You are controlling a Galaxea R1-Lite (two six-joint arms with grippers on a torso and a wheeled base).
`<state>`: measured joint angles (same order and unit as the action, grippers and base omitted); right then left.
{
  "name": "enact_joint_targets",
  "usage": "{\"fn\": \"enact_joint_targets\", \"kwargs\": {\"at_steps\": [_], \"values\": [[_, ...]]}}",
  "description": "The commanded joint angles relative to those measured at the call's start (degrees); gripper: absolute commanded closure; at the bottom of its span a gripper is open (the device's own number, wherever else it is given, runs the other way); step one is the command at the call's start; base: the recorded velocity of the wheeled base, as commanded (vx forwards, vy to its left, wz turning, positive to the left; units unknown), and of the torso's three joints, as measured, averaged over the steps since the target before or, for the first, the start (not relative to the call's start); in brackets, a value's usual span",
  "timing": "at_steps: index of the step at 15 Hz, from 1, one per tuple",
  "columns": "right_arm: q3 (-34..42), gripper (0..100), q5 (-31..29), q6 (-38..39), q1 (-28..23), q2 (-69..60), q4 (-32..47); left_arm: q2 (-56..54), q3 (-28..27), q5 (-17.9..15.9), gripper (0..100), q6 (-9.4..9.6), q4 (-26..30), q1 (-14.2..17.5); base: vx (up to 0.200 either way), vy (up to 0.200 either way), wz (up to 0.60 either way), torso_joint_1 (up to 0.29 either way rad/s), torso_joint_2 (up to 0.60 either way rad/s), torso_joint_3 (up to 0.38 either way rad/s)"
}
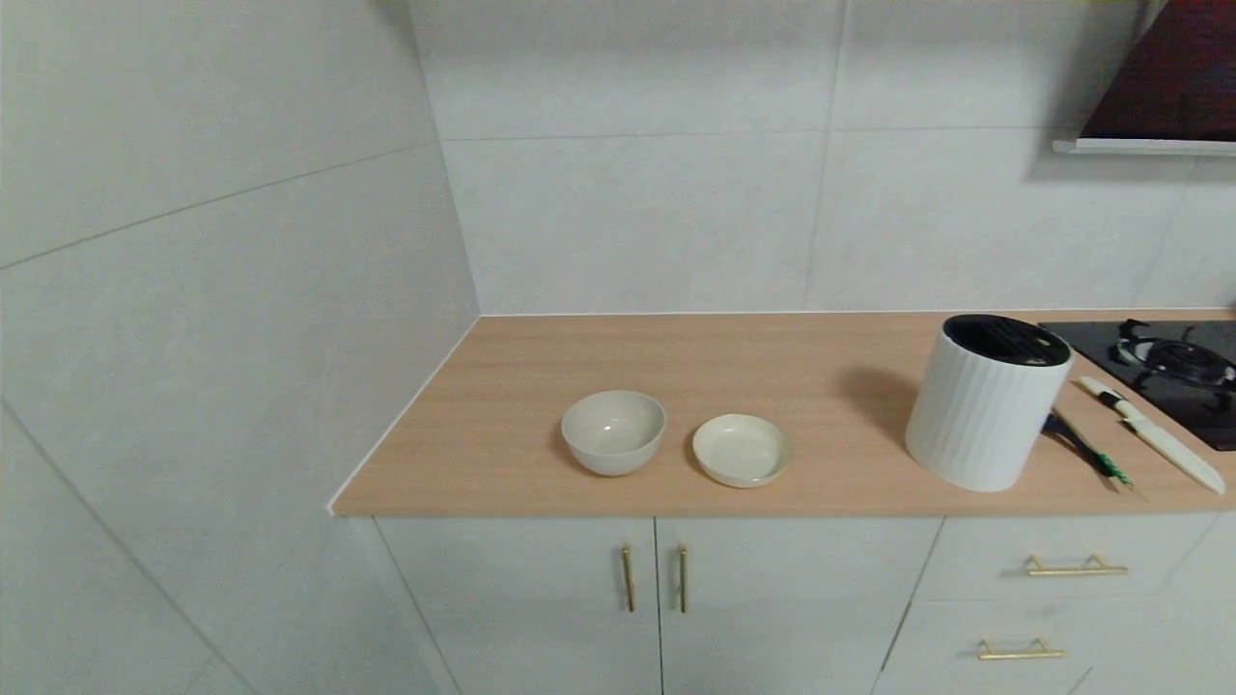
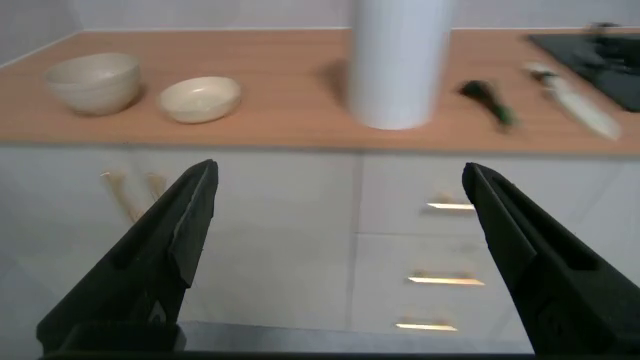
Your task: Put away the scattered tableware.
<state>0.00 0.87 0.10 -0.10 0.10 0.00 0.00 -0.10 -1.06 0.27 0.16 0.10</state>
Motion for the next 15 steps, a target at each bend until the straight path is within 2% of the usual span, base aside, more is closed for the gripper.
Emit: {"fn": "enact_joint_targets", "kwargs": {"at_steps": [1,11,15], "values": [[0.0,0,0.01,-0.01,0.01,-0.01,0.0,0.09,0.01,0.01,0,0.0,0.02,-0.01,0.0,0.0,0.0,0.0,0.0,0.0],[0.0,0,0.01,0.08,0.01,-0.01,0.0,0.09,0.01,0.01,0,0.0,0.02,-0.01,0.0,0.0,0.0,0.0,0.0,0.0],[0.0,0,-0.07,0.08,0.01,-0.01,0.0,0.09,0.01,0.01,0,0.0,0.02,-0.01,0.0,0.0,0.0,-0.136,0.29,0.161]]}}
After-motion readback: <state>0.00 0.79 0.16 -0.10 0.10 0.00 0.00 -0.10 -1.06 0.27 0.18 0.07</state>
